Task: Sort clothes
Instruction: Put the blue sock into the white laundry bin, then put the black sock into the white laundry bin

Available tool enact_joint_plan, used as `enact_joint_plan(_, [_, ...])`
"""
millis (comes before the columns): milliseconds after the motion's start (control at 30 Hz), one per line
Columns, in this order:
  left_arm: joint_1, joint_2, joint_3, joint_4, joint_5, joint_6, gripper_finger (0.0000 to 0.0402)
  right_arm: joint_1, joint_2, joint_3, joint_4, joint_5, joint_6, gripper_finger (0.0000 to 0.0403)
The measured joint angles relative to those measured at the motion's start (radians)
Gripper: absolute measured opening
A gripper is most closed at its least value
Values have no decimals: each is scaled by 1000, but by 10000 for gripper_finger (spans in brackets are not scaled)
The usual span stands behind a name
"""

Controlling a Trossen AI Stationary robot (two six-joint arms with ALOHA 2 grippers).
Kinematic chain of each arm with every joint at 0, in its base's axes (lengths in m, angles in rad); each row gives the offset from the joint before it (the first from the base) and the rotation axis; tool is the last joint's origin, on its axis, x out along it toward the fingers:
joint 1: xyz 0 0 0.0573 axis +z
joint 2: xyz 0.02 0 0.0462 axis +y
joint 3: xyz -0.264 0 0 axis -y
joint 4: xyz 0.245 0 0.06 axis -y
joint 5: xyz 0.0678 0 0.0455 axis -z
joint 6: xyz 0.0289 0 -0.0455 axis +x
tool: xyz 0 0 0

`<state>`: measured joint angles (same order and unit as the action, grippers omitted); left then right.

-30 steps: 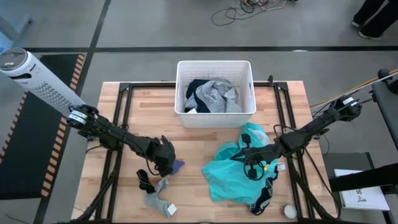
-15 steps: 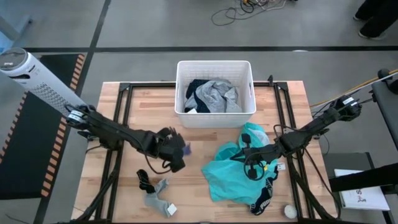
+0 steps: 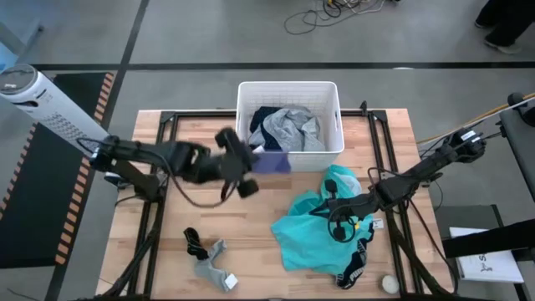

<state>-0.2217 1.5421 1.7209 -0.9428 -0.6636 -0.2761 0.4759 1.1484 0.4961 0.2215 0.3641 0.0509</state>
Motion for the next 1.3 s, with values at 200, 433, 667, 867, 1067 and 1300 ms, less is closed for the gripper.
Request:
enact_joint_plan(200, [173, 0, 64, 76, 78, 158, 0, 0, 0, 0, 0, 0, -1, 0])
enact_joint_plan(433, [386, 21, 65, 207, 376, 231, 0, 0, 0, -2, 0, 0, -10, 0])
enact_joint_plan(667, [488, 98, 64, 246, 446, 247, 0, 0, 0, -6, 0, 0, -10, 0])
enact_joint_plan(867, [493, 171, 64, 274, 445, 290, 36, 0, 0, -8, -2, 0, -10, 0])
enact_joint_plan(1067, [478, 193, 63, 304, 442, 297, 124, 0, 0, -8, -2, 0, -17, 0])
enact_joint_plan(1300, [412, 132, 63, 301, 420, 385, 203, 0, 0, -9, -4, 0, -8, 0])
